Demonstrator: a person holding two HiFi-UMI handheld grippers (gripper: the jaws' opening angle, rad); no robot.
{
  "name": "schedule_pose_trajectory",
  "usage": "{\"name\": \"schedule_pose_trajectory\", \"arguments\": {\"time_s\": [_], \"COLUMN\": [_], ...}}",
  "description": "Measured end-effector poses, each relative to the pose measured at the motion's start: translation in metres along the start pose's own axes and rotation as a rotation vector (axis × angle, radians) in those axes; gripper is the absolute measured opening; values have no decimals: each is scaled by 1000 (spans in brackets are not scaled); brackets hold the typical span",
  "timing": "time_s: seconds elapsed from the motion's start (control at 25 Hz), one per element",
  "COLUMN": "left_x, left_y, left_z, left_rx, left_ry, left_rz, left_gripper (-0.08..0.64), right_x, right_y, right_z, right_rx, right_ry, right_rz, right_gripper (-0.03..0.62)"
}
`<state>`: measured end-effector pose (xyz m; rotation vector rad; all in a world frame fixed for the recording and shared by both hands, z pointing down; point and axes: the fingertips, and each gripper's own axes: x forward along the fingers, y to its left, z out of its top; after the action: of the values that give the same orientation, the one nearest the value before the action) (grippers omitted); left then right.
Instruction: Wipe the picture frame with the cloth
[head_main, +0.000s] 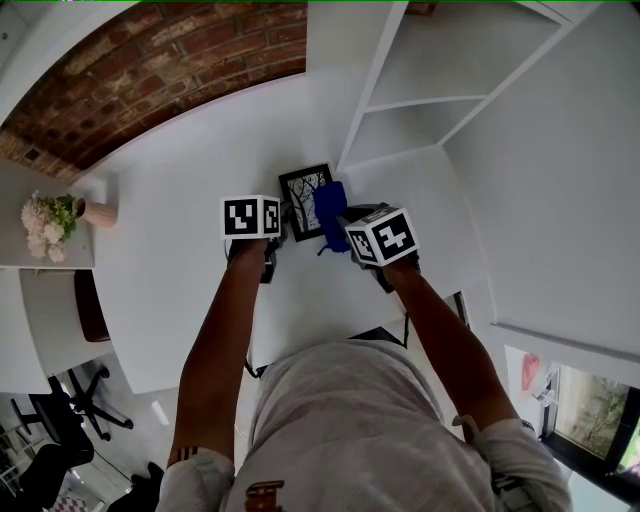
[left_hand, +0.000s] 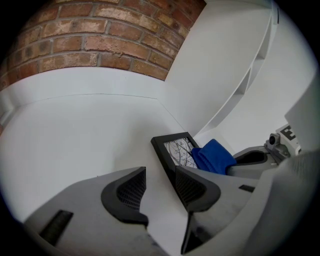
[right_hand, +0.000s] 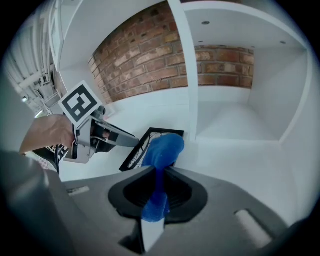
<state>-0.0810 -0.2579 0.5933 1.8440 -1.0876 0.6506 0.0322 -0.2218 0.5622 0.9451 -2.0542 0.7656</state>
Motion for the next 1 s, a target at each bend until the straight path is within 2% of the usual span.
{"name": "schedule_pose_trajectory", "arguments": {"time_s": [0.32,0.44,0.64,0.8,1.0], "left_x": [0,-1,-11,-37,-93], "left_y": [0,0,-6,-23,-57], "left_z": [-1,-1,-1,16,55], "left_rx": [-7,-5,43,76,147], "left_ry": [-9,-19,-34,-131,-374], "left_rz": [7,11,17,-15,-83], "left_gripper": [179,179,179,179,179], "right_x": [-18,-28,-50,-72,-104], "right_y": [-20,-18,-10,3,24], "right_z": [-4,4,27,51,87], "right_rx": [5,-8,-36,-67,-120], "right_ry": [-32,-73,-158,-250,-415], "right_rz": [-10,5,33,60,105], "right_gripper": [48,48,48,48,48]}}
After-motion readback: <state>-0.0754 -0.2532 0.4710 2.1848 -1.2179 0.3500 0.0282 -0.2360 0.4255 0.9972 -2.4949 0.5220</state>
